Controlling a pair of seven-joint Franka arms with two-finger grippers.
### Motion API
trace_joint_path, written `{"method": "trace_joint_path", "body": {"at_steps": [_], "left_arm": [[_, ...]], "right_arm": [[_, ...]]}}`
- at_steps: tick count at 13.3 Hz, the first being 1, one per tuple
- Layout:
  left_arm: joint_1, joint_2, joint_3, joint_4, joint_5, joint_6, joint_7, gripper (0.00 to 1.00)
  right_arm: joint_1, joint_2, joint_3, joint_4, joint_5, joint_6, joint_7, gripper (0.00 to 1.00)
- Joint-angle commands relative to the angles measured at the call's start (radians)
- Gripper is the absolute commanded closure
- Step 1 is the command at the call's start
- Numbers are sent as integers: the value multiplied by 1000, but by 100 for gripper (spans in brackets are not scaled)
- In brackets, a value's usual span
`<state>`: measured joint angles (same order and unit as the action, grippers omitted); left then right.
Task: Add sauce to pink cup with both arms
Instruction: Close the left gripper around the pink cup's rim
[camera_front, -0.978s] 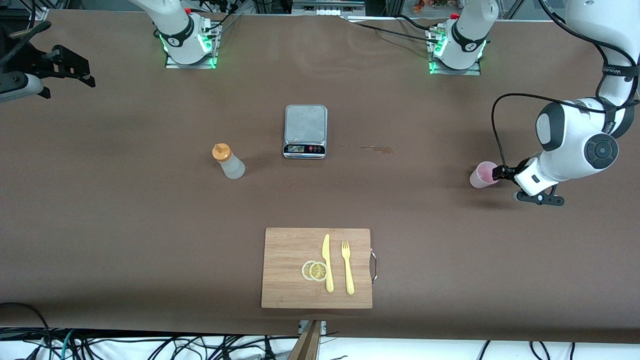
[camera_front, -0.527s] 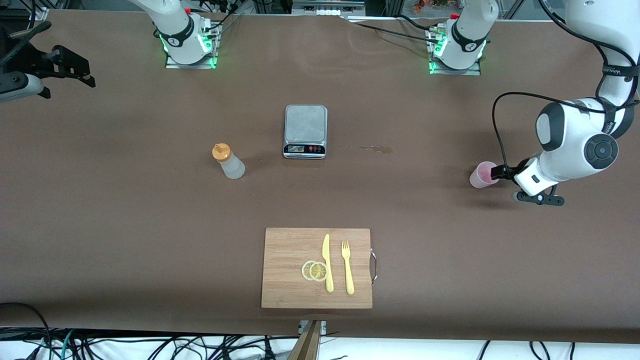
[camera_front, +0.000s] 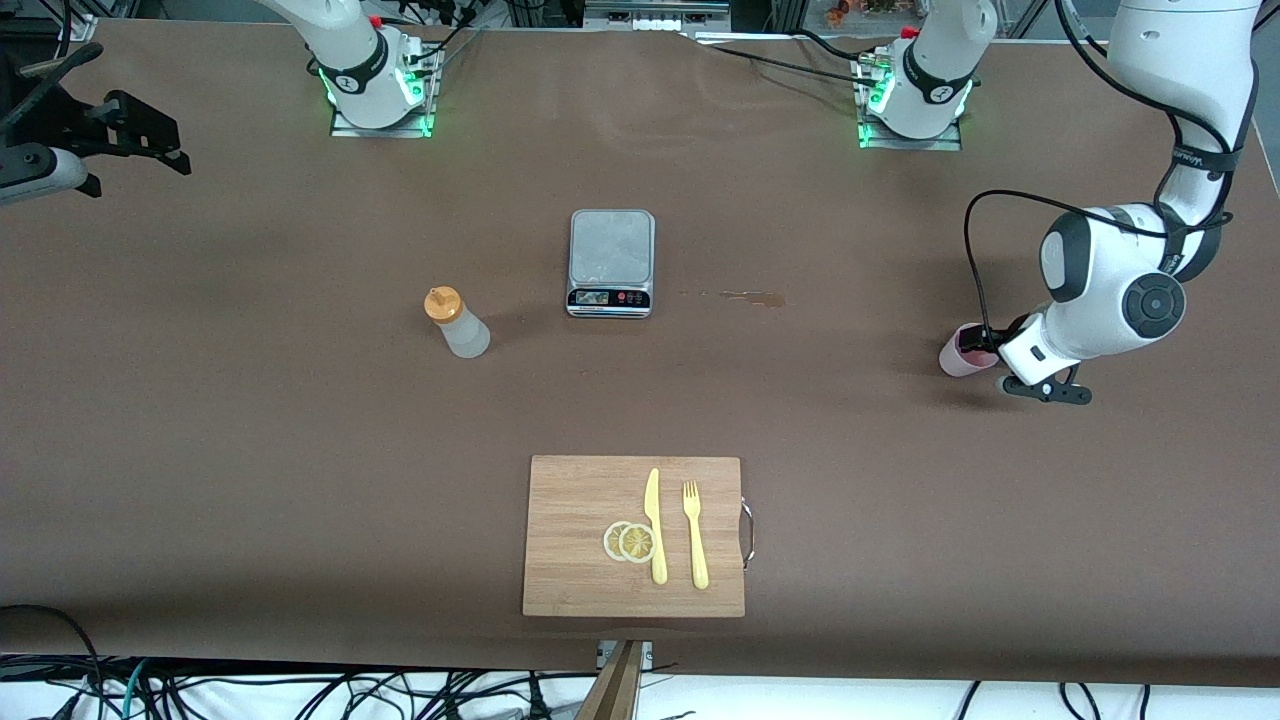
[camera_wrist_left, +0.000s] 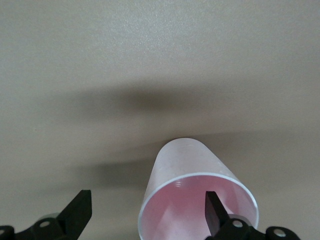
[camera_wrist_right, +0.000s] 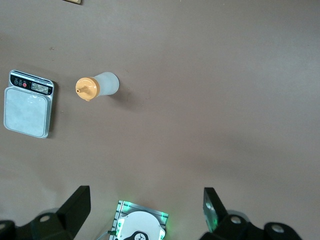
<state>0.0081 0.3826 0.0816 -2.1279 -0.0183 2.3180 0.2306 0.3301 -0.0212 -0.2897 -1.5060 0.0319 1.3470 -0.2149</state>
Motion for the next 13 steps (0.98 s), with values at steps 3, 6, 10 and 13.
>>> {"method": "trace_joint_path", "body": {"at_steps": [3, 6, 10, 13], "left_arm": [[-8, -14, 7, 5, -20, -3, 29, 3], [-8, -27, 7, 8, -20, -22, 29, 4], [-8, -42, 7, 8, -20, -34, 27, 26], [-8, -45, 7, 9, -22, -46, 26, 57]], "right_arm": [[-3, 0, 3, 9, -9, -9, 9, 0], [-2, 0, 3, 9, -9, -9, 9, 0], [-3, 0, 3, 7, -10, -9, 8, 0], [-2, 0, 3, 7, -10, -9, 9, 0]]}}
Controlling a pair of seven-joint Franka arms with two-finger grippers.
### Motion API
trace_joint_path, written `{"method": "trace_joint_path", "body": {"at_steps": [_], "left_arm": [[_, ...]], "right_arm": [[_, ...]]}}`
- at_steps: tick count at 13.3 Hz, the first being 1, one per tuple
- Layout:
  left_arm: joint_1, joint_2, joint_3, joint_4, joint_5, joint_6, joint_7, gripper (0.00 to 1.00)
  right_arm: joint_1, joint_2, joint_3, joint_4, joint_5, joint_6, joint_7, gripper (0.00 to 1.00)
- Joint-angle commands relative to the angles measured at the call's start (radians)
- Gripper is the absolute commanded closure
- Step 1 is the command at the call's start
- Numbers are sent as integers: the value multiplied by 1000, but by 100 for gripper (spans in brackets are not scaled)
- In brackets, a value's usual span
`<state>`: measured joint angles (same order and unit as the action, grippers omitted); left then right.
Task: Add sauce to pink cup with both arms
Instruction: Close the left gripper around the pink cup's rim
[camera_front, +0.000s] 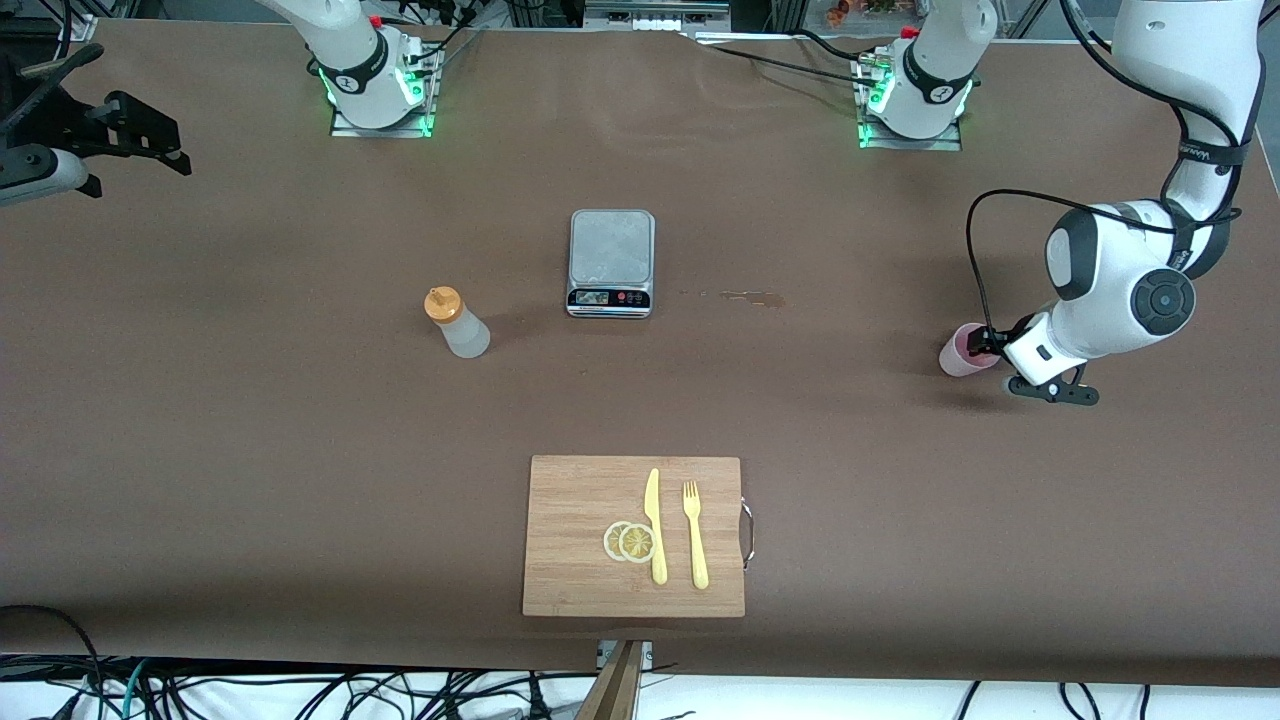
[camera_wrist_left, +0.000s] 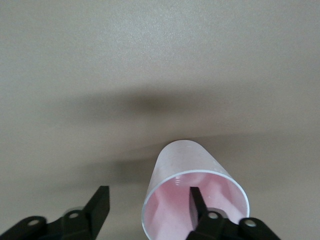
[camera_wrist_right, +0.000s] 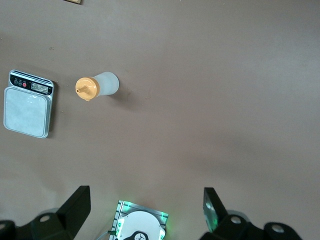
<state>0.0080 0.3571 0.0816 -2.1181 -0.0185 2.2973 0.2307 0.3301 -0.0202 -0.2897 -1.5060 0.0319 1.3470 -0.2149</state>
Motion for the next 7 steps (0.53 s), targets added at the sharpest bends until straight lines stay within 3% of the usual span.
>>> {"method": "trace_joint_path", "body": {"at_steps": [1, 3, 7], "left_arm": [[-8, -20, 7, 0, -26, -25, 25, 68], [-8, -20, 7, 1, -26, -25, 22, 97], [-8, -20, 6, 35, -34, -45, 13, 100]], "right_arm": [[-2, -1, 3, 7, -10, -8, 9, 0], [-3, -1, 3, 7, -10, -9, 8, 0], [-3, -1, 3, 7, -10, -9, 8, 0]]}}
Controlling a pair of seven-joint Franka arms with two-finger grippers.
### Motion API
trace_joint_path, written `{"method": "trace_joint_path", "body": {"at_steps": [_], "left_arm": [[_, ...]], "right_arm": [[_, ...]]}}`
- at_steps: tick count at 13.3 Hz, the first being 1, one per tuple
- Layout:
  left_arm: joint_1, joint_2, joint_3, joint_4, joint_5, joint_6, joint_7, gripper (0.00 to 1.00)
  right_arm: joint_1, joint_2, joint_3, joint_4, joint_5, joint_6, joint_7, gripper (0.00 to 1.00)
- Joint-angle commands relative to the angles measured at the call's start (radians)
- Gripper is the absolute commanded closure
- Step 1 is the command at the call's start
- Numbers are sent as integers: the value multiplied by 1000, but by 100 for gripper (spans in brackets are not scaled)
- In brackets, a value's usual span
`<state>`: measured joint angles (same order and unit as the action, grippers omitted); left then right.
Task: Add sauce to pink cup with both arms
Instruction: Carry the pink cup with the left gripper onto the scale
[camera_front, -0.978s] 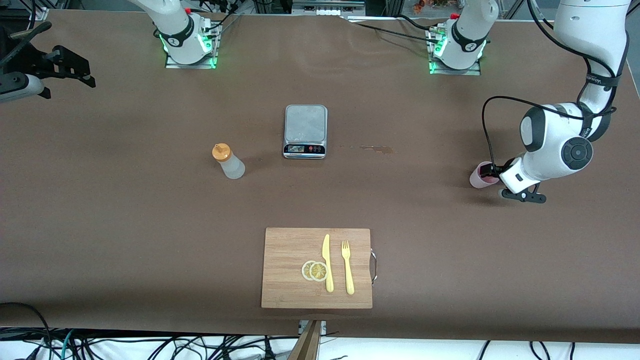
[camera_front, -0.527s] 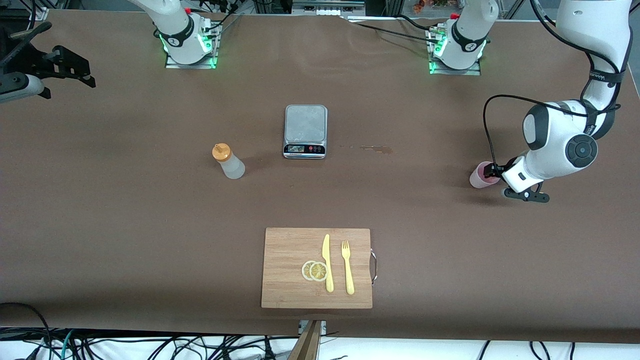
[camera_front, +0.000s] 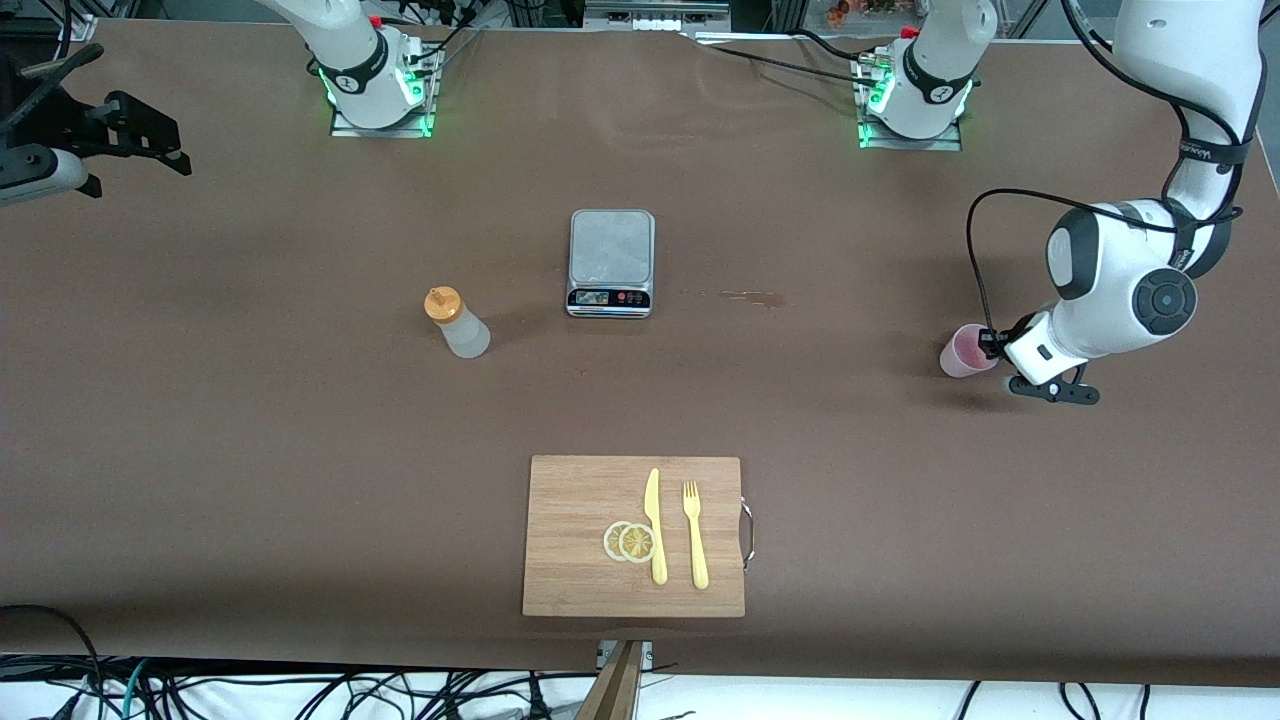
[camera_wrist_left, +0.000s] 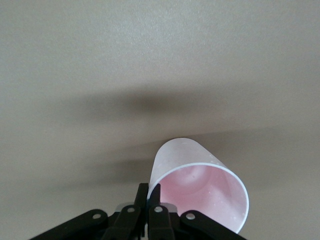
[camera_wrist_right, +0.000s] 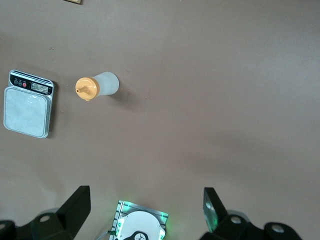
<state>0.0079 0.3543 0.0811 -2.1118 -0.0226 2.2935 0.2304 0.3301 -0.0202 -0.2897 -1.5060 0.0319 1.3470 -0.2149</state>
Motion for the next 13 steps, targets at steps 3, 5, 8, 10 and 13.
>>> {"method": "trace_joint_path", "body": {"at_steps": [3, 5, 8, 10, 13], "left_arm": [[-57, -17, 3, 166, -88, -181, -2, 100], [-106, -17, -24, 237, -97, -238, -61, 100], [-190, -18, -99, 280, -97, -246, -314, 100], [-280, -18, -132, 285, -97, -244, -477, 100], [-467, -5, -132, 315, -102, -243, -722, 100]], "right_arm": [[-3, -1, 3, 7, -10, -9, 8, 0], [-3, -1, 3, 7, -10, -9, 8, 0], [-3, -1, 3, 6, -12, -9, 8, 0], [-3, -1, 3, 6, -14, -9, 8, 0], [-3, 0, 3, 6, -14, -8, 9, 0]]}}
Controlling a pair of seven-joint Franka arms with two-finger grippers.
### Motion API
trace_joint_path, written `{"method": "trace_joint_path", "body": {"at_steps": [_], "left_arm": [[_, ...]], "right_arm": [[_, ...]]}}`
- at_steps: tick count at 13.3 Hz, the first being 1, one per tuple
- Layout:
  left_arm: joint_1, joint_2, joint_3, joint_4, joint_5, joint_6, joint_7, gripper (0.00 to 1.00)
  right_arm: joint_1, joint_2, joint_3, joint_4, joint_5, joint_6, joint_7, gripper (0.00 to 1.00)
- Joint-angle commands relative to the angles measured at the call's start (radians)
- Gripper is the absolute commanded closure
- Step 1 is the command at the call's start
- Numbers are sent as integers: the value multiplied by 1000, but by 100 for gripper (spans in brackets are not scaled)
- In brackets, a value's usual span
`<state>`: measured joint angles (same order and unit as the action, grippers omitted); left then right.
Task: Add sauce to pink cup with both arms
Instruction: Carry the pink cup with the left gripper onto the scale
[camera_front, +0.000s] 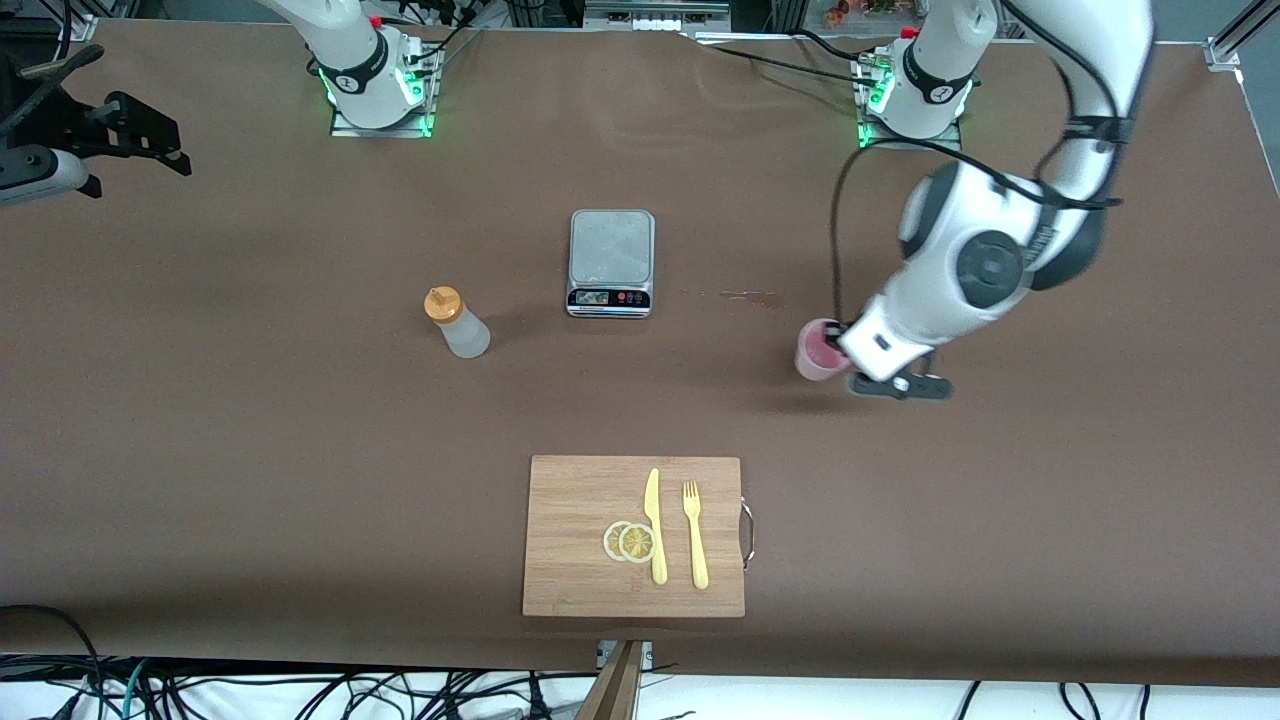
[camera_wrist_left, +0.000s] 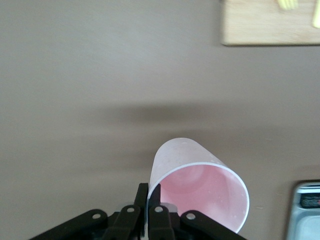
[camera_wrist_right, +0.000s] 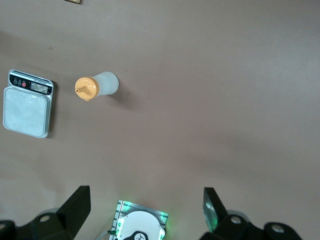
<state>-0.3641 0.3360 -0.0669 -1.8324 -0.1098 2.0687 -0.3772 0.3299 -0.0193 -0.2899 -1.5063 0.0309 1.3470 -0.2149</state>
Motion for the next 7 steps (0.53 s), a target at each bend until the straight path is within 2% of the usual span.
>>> {"method": "trace_joint_path", "body": {"at_steps": [1, 4, 7], "left_arm": [[-148, 18, 16, 39, -16, -13, -153, 100], [-277, 35, 18, 48, -131, -7, -218, 100], [-361, 40, 18, 48, -151, 48, -299, 100]], "right_arm": [[-3, -1, 3, 6, -12, -9, 8, 0], [-3, -4, 1, 6, -11, -12, 6, 0], [-3, -4, 1, 5, -3, -19, 6, 0]]}}
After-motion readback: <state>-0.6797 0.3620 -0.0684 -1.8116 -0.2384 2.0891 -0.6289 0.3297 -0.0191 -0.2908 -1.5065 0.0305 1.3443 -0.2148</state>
